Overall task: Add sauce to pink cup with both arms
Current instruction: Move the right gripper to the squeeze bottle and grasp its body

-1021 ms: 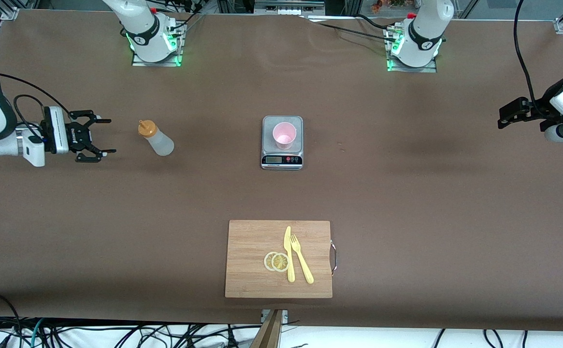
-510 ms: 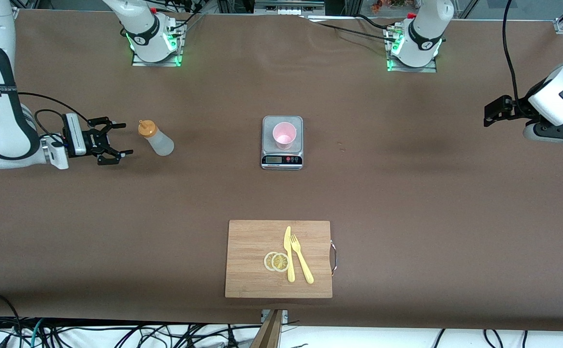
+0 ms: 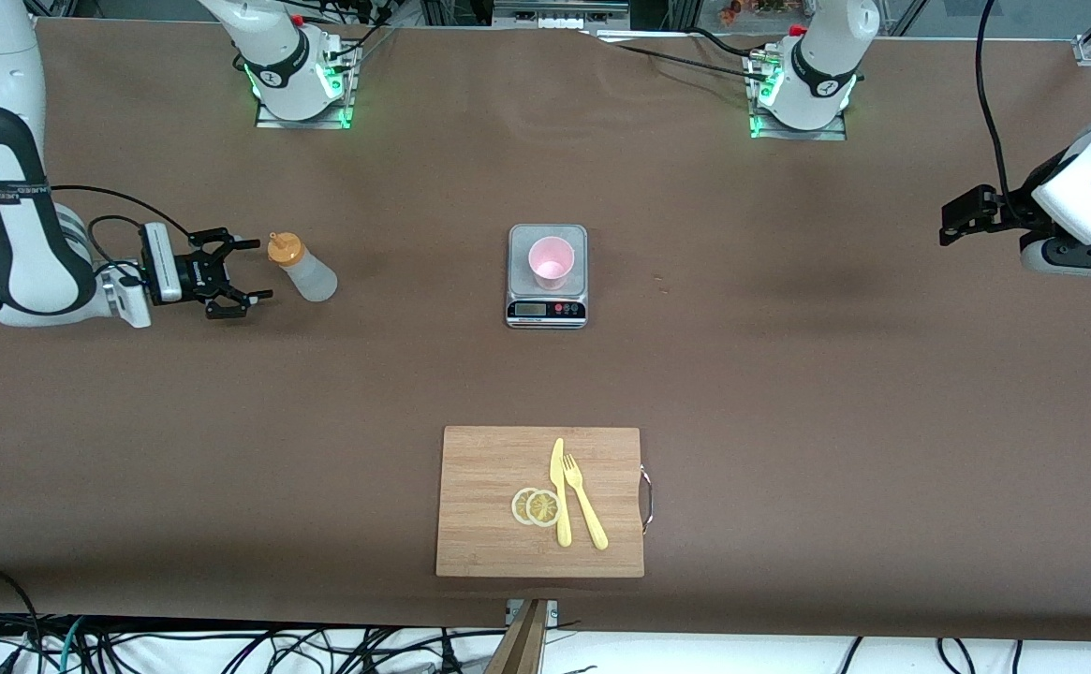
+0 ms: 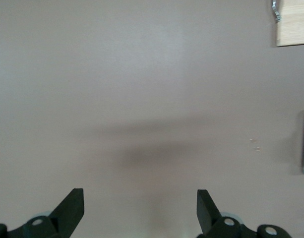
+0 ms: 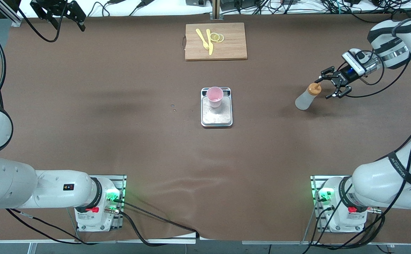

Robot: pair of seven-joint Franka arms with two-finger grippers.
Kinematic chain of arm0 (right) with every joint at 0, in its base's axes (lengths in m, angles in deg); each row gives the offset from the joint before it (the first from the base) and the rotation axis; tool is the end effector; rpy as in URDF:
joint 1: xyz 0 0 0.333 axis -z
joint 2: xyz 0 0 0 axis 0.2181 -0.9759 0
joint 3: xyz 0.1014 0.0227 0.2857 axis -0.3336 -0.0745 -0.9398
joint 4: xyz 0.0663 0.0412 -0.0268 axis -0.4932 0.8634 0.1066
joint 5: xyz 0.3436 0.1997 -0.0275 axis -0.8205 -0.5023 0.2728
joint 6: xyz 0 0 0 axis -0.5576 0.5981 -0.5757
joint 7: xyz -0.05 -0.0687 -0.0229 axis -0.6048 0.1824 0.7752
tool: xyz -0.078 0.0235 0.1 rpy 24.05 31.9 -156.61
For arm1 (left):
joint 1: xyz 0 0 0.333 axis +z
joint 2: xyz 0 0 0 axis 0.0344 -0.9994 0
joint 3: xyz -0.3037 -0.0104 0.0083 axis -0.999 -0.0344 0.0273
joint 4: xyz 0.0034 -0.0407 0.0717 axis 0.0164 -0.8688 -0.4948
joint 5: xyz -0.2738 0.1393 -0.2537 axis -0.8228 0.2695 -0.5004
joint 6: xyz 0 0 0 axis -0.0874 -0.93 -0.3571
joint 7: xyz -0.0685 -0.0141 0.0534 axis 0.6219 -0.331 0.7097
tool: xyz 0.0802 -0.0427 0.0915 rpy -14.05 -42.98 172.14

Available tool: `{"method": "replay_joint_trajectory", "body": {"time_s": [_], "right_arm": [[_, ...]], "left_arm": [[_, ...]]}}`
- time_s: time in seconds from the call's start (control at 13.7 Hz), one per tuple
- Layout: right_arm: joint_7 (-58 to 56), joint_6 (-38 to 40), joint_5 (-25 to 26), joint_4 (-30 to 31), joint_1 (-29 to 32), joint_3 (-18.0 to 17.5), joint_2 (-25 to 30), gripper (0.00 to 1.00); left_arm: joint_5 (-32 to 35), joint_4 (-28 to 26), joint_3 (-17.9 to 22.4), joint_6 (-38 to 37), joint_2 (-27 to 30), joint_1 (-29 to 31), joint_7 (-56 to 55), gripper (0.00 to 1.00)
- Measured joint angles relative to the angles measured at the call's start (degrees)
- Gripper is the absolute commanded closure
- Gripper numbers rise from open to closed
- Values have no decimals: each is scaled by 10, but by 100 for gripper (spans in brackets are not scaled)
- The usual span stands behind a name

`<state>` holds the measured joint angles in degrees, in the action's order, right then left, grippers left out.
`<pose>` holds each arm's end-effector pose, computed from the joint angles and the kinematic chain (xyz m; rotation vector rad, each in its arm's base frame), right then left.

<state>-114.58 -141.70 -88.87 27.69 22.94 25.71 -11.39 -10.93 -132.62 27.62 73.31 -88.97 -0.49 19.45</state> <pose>0.4926 -0.0649 0.1459 -1.2869 -1.6356 -0.6215 0.5561 -0.0064 0.5390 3.1250 -0.1130 -0.1589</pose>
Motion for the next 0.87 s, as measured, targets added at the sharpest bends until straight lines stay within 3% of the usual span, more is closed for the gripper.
{"method": "replay_joint_trajectory", "body": {"time_s": [0.66, 0.87], "right_arm": [[-43, -7, -56, 25, -24, -2, -28, 2], [-45, -9, -66, 31, -24, -2, -31, 25]], "left_arm": [[-9, 3, 3, 3, -1, 7, 0, 0], [-9, 3, 3, 6, -2, 9, 0, 0]]}}
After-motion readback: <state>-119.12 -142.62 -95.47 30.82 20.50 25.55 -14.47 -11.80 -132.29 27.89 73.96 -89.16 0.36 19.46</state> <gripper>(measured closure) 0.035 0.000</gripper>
